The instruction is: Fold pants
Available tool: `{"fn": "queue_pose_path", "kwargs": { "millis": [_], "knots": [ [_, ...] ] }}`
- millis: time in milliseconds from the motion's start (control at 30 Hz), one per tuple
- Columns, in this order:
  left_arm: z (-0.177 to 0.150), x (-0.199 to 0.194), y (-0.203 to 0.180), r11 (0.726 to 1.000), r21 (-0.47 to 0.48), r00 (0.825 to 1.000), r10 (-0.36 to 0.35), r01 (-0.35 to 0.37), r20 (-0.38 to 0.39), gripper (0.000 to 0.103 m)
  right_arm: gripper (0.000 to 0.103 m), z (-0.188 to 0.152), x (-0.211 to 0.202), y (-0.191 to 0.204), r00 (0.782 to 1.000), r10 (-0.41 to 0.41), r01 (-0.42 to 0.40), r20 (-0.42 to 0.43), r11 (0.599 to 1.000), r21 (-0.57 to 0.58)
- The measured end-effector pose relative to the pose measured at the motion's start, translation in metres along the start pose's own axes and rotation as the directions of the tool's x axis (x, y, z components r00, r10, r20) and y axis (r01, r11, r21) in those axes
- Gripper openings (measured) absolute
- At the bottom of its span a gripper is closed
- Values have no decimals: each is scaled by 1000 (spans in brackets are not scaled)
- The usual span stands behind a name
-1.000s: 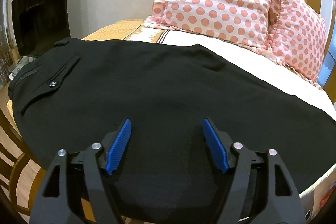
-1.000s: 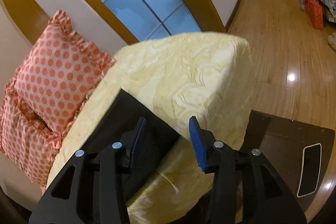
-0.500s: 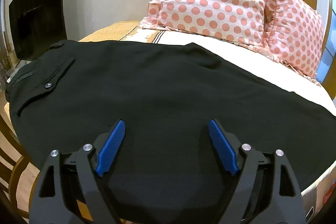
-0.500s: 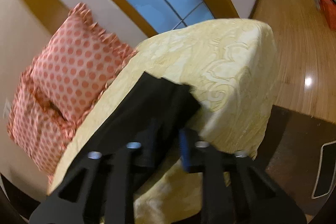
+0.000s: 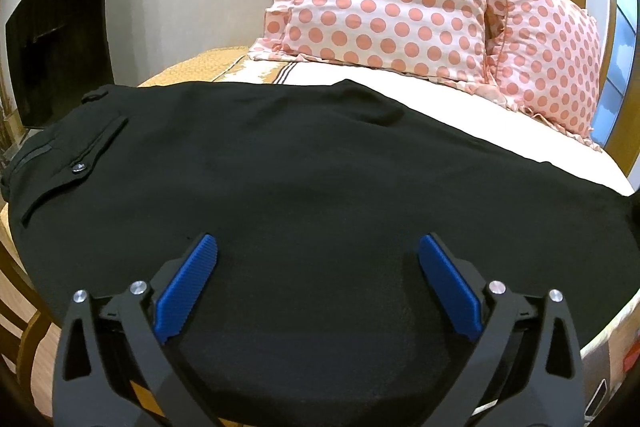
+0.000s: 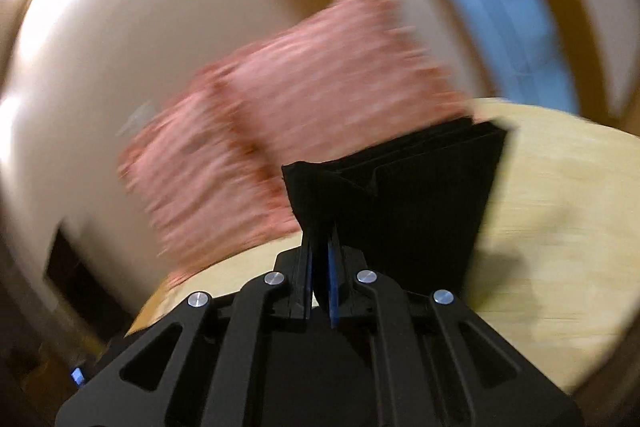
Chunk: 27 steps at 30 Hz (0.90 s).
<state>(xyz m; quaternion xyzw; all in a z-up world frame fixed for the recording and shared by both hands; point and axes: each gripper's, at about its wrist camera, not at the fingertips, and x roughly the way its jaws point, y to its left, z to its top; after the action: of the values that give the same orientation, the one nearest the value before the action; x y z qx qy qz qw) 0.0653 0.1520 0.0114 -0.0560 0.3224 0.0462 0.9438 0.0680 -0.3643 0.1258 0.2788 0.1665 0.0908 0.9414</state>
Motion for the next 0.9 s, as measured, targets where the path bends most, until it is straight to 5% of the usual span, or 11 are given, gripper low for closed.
{"fn": "queue_pose_path", "kwargs": {
  "millis": [100,200,300,433,600,900],
  "knots": [
    [1,-1,2,1000,-16,1000,-12,12,0,101,6,-18,44,68,972,199,-206,-124,977,-50],
    [1,-1,3,1000,-28,1000,-14,14,1,101,6,-60,85,127,892,337,-373,-301,925,-69],
    [1,-2,3,999,-40,1000,-19,19,4,101,6,-131,122,166,796,311,-428,-519,896,-121],
    [1,-2,5,999,-43,1000,-30,30,6,101,6,-187,150,164,711,261,-394,-653,917,-63],
    [1,-3,4,999,-40,999,-32,33,10,101,6,-171,140,180,756,275,-420,-594,900,-117],
    [5,-4,10,995,-83,998,-61,62,14,101,6,-180,139,212,752,342,-479,-564,871,-110]
  ]
}}
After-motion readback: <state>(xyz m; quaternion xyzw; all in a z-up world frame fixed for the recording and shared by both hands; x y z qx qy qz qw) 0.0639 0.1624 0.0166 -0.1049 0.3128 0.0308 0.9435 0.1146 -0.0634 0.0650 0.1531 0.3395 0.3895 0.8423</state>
